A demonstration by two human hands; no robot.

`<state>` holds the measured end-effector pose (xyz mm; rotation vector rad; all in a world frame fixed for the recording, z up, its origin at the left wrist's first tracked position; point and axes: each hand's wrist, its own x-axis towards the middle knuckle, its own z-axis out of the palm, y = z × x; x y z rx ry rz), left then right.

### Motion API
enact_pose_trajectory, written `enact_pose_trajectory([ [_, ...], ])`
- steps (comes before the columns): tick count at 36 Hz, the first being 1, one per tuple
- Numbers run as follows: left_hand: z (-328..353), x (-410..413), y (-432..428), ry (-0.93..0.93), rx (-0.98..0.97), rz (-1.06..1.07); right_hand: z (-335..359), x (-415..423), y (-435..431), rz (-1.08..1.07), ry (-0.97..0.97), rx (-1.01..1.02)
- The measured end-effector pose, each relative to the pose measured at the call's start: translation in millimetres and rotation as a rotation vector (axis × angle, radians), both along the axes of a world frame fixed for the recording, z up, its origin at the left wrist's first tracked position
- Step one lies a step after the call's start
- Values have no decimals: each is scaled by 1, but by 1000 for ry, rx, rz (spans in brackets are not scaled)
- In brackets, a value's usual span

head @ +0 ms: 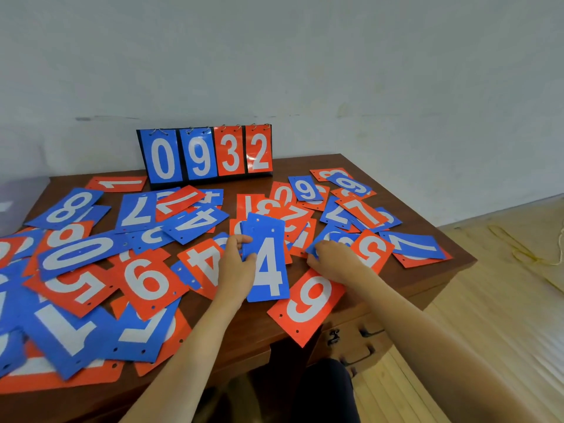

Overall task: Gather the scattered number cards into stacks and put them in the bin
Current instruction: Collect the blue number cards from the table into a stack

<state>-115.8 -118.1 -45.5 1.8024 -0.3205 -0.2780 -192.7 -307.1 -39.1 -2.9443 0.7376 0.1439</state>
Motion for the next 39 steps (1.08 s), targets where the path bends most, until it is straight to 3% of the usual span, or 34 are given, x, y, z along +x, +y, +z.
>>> enact_pose_trajectory([
  [11, 11, 1, 11, -62, -17, 72, -1, 10, 0, -195, -392, 98],
  [16, 14, 1, 14, -88, -25, 80, -3, 14, 3, -303, -518, 268],
  [20, 16, 4, 15, -103, -12, 69, 25, 17, 9, -301, -760, 352],
  [23, 20, 9, 13, -115, -5, 76, 58, 13, 12, -268, -903, 576],
  [28, 31, 15, 13, -175, -34, 58, 101, -3, 16, -128, -782, 955],
  [31, 37, 18, 14, -216, -59, 3, 107, -10, 20, -19, -666, 1058],
  [35, 43, 14, 13, -180, -100, -119, 99, -11, 28, 47, -627, 969],
  [39, 44, 1, 8, -138, -137, -215, 85, -7, 37, 67, -746, 747],
])
